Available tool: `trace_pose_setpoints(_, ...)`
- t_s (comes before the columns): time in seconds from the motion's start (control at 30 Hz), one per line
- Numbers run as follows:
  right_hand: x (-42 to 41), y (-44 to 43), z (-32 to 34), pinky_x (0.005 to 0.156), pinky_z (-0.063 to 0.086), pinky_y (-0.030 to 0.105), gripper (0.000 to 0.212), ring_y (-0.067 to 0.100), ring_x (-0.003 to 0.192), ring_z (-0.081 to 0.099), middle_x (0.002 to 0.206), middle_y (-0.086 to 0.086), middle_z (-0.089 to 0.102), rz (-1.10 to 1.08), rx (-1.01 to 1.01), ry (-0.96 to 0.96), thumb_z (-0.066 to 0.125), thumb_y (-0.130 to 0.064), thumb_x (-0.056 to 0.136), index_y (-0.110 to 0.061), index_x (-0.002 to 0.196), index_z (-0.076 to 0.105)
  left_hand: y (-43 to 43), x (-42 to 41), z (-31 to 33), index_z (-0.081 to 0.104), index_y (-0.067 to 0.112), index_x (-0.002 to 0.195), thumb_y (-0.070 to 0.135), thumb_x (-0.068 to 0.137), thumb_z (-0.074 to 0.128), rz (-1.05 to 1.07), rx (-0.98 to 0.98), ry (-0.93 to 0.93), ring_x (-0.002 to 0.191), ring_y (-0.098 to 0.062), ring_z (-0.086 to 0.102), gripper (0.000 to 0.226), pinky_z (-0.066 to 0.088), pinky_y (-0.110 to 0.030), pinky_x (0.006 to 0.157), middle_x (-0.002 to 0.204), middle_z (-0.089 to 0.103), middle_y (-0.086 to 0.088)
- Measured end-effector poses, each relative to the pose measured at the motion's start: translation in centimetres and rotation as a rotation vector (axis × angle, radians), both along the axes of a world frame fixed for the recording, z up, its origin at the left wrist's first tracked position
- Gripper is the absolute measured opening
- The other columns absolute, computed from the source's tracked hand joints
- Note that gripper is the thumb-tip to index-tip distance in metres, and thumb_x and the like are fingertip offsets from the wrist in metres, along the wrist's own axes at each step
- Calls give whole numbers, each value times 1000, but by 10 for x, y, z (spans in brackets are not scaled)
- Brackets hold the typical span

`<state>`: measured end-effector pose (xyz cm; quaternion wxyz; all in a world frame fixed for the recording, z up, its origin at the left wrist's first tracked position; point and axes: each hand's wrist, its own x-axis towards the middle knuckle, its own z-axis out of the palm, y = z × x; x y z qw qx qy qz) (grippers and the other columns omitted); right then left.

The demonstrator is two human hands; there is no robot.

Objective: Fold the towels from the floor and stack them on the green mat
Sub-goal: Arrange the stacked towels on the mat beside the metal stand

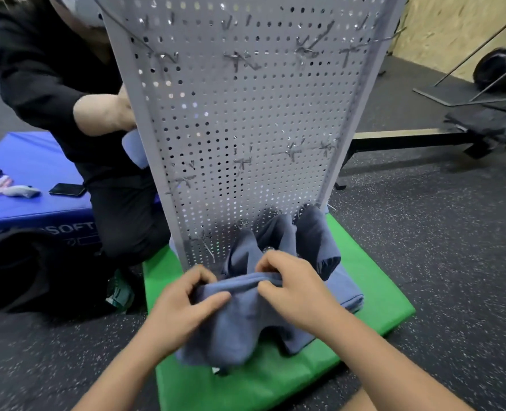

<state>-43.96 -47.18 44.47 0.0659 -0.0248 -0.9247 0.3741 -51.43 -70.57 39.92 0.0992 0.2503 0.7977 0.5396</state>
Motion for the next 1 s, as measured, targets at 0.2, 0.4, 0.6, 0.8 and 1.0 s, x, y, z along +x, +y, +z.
trace_pose_setpoints(0.2,-70,-29,-3,93,48,45,12,23,100,57,103,-5,65,-134,156,44,63,-23,88,-26,99,61,0,-54,-2,70,29,98,30,90,78,325,126,-32,83,-7,66,11,54,-30,82,91,75,9)
trace_pose_setpoints(0.4,-78,-62,-23,78,42,41,19,32,108,60,121,5,56,-157,387,-23,61,-19,96,-19,115,56,21,-58,-37,71,27,93,27,90,82,553,-92,89,81,-6,71,12,53,-32,73,84,75,13)
trace_pose_setpoints(0.6,-70,-69,-50,101,53,46,51,33,132,56,156,2,48,-43,55,-178,53,-19,102,-22,152,44,27,-54,-41,71,23,95,10,85,82,583,-162,297,87,-12,62,20,52,-37,77,98,61,7)
trace_pose_setpoints(0.8,-68,-69,-61,89,55,41,53,36,112,65,131,13,64,-46,-208,-431,61,-26,94,-19,143,42,32,-49,-44,74,24,98,6,93,76,501,-35,102,85,3,70,19,52,-13,77,87,77,14)
trace_pose_setpoints(1.0,-47,-54,-75,102,45,33,65,36,136,57,152,12,59,37,-195,-417,60,-27,99,-23,159,36,28,-45,-40,72,27,103,16,100,72,451,-52,101,88,-2,70,12,54,-19,80,92,75,15)
